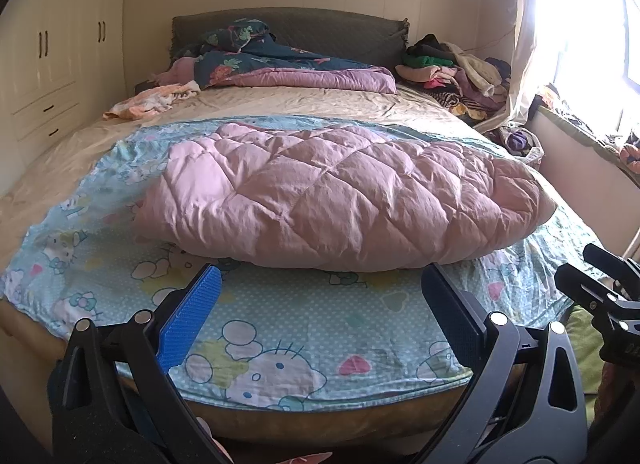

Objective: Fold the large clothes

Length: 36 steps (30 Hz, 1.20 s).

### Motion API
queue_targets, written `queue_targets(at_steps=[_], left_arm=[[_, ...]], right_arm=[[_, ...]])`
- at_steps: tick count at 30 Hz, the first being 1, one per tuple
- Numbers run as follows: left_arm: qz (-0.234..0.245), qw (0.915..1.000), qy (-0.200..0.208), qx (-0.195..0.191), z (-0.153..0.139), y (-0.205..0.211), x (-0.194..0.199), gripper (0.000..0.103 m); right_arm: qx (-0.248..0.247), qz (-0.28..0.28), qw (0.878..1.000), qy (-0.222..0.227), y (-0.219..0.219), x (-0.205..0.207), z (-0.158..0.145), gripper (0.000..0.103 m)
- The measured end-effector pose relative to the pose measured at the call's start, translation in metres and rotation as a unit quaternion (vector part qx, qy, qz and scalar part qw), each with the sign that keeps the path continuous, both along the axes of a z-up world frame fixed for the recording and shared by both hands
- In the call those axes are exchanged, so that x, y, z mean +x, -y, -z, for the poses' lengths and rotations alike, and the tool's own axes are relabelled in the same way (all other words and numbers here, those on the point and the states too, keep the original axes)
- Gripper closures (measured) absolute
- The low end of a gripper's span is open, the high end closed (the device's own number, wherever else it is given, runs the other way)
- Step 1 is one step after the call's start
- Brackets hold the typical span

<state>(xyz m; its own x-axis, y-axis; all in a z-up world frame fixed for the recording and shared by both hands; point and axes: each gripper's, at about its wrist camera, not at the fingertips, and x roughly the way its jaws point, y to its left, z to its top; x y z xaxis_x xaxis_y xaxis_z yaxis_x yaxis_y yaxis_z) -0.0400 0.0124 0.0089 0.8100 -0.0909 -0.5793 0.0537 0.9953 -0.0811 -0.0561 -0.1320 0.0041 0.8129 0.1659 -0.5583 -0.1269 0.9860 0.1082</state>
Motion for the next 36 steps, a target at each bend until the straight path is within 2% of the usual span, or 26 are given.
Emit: queue_targets(at_steps=[17, 20, 24, 27, 29, 31, 32, 33, 34, 35, 36], left_arm=[[0.000, 1.0000, -0.001, 0.007, 0.001, 0.002, -0.002, 0.009], [-0.017, 0.9996, -0.003, 0.023, 0.002, 0.000, -0.002, 0.009], [-0.034, 0.9992, -0.014, 0.016, 0.005, -0.014, 0.004, 0.009], [-0.069, 0.9972, -0.026, 0.010, 0.007, -0.042, 0.019, 0.009], [-0.115, 0.9928, -0.032, 0.005, 0.008, -0.078, 0.036, 0.009], [-0.165, 0.9855, -0.039, 0.001, 0.010, -0.124, 0.056, 0.009], [-0.186, 0.9815, -0.045, 0.002, 0.011, -0.140, 0.063, 0.009], [-0.219, 0.9743, -0.054, -0.004, 0.013, -0.172, 0.074, 0.009], [-0.243, 0.9682, -0.057, -0.011, 0.014, -0.201, 0.083, 0.009], [-0.282, 0.9572, -0.064, -0.013, 0.018, -0.239, 0.094, 0.009], [-0.305, 0.9500, -0.066, -0.010, 0.021, -0.261, 0.100, 0.009]], right_arm=[[0.001, -0.007, 1.000, -0.004, -0.001, 0.000, -0.004, 0.004], [0.014, -0.001, 1.000, -0.006, 0.006, -0.001, -0.005, 0.004], [0.037, 0.025, 0.999, -0.002, 0.031, -0.006, -0.012, 0.004], [0.072, 0.079, 0.994, 0.011, 0.084, -0.015, -0.023, 0.004], [0.097, 0.135, 0.986, 0.018, 0.133, -0.022, -0.028, 0.004], [0.111, 0.235, 0.965, 0.028, 0.208, -0.037, -0.027, 0.004], [0.104, 0.283, 0.953, 0.027, 0.241, -0.044, -0.023, 0.004], [0.088, 0.345, 0.934, 0.017, 0.285, -0.053, -0.015, 0.004], [0.068, 0.401, 0.913, -0.001, 0.327, -0.060, -0.003, 0.004], [0.048, 0.457, 0.888, -0.025, 0.368, -0.069, 0.012, 0.004], [0.048, 0.457, 0.888, -0.025, 0.368, -0.069, 0.012, 0.004]])
